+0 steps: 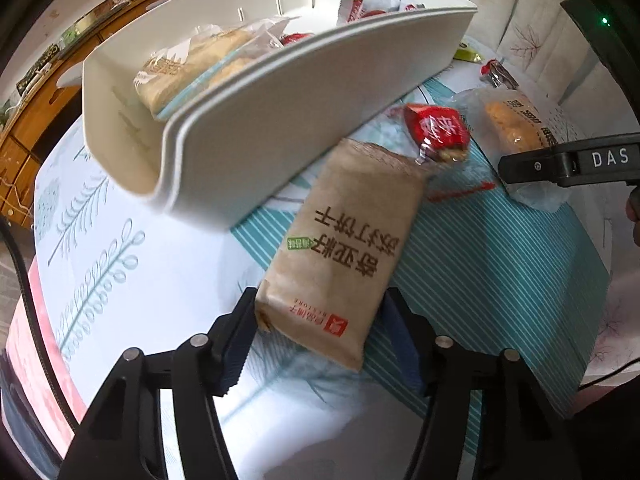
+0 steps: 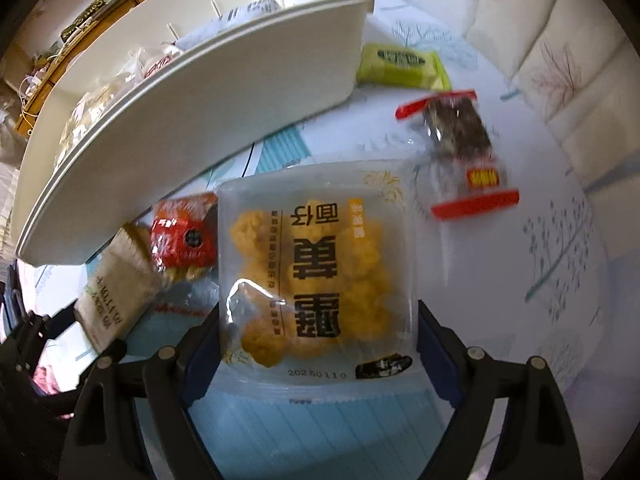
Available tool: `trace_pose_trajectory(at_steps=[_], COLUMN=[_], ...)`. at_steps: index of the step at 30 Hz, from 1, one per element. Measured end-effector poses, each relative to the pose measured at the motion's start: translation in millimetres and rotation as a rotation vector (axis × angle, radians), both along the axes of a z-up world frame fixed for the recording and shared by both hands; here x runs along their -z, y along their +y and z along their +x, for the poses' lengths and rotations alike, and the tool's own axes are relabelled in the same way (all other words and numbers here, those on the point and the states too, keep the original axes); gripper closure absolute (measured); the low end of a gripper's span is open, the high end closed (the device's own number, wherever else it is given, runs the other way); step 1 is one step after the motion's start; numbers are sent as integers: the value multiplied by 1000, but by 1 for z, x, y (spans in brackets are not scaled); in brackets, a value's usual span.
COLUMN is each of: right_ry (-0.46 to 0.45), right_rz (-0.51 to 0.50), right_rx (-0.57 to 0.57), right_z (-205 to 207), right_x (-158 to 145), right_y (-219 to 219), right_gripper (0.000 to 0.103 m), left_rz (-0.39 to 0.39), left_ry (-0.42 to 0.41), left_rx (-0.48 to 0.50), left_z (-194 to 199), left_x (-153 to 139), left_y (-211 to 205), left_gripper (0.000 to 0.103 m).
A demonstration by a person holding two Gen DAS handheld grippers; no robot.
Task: Organize snacks
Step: 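Grasp the printed biscuit box with the left tool while the right tool grasps the yellow-puffs bag, then lift the biscuit box with the left tool while the right tool lifts the puffs bag over the tray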
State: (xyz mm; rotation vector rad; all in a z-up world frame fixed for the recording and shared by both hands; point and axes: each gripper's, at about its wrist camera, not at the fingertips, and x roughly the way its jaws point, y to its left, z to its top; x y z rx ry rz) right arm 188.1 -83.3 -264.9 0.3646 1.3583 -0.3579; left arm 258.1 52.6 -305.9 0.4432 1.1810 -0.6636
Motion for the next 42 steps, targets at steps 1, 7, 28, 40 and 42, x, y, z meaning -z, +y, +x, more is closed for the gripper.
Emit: trace_pose_trajectory(at_steps=[1,7,28,40,42], right_ry=[9,50,147,132,118], right_rz=[12,62,259,350,359], right_rx=[7,44,-24,-213,-247], right_z=[-2,-19,-25,5,4], right_x=[0,-3,-12,-45,-58], right_y=[1,3,-31,-81,-88], right_gripper=[17,18,19,19,19], left_rz=[2,8,-112,-202,-218], left_ry=[5,66,165,70,44], left_rx=[-1,-33,-339,-519,-540], left_z=[-4,-22,-47,-32,-29], left_x=[0,0,-52,-126,-139], left_y=[-1,0,21,12,9], left_gripper=[46,47,49,50,50])
